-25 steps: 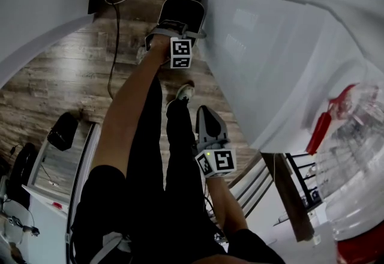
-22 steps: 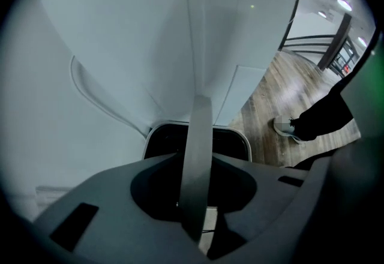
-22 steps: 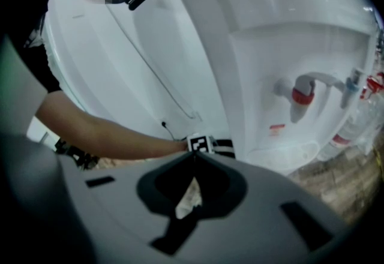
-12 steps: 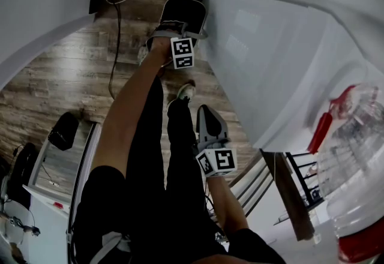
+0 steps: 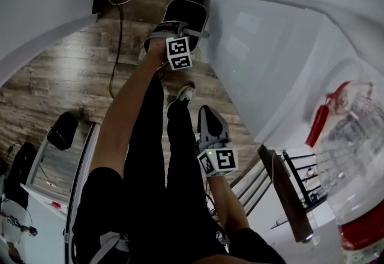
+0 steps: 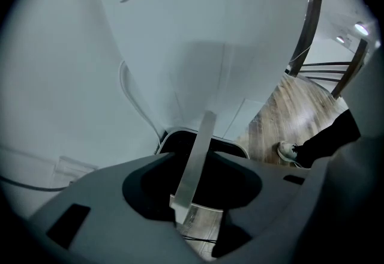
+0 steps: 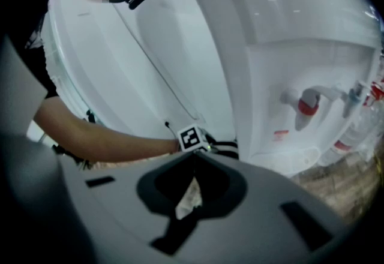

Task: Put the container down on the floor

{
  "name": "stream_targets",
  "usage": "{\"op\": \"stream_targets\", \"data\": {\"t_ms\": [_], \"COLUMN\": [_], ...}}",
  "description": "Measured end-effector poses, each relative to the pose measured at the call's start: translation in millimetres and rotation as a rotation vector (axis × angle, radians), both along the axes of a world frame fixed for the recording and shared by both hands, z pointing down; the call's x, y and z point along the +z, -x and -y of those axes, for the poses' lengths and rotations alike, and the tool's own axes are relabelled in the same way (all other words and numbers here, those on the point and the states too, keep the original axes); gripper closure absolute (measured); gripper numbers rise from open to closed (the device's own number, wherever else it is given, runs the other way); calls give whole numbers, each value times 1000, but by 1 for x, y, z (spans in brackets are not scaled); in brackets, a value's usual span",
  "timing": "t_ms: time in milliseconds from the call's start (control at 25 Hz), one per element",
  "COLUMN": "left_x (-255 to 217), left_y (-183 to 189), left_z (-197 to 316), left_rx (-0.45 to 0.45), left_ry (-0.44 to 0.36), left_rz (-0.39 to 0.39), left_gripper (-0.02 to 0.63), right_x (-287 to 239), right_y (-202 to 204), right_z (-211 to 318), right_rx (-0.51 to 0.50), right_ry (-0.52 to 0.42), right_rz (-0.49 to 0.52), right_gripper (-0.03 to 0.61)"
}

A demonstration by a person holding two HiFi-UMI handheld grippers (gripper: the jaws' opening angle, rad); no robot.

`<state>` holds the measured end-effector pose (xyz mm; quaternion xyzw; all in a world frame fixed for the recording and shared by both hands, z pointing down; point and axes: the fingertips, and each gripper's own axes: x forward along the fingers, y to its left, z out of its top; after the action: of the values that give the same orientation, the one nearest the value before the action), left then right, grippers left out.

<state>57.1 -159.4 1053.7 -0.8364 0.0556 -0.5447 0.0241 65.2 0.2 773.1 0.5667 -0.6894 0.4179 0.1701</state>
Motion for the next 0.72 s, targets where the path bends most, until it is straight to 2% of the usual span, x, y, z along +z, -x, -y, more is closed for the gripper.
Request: {"op": "stream_targets", "data": {"t_ms": [320,480,520,720], "left_x": [-42,-96,-113,-205], "left_y": [15,32,38,69], "left_z": [2,-2,-4,-13], "left_rx": [-51,-208,-255,-486], "left_ry": [-22,-7,-3,6], "left_rz": [-61,-169,-197,-343], "left_gripper": [423,439,482,570], "right_x": [-11,-28,-35,-78], "right_y": [6,8,8,11], "right_z": [5,10,13,28], "right_rx": [-8,-9,-8,-2], "right_ry": [-19,-44,-53,-109], "right_rz": [-1,2,2,14], "right_gripper": [545,545,545,545]}}
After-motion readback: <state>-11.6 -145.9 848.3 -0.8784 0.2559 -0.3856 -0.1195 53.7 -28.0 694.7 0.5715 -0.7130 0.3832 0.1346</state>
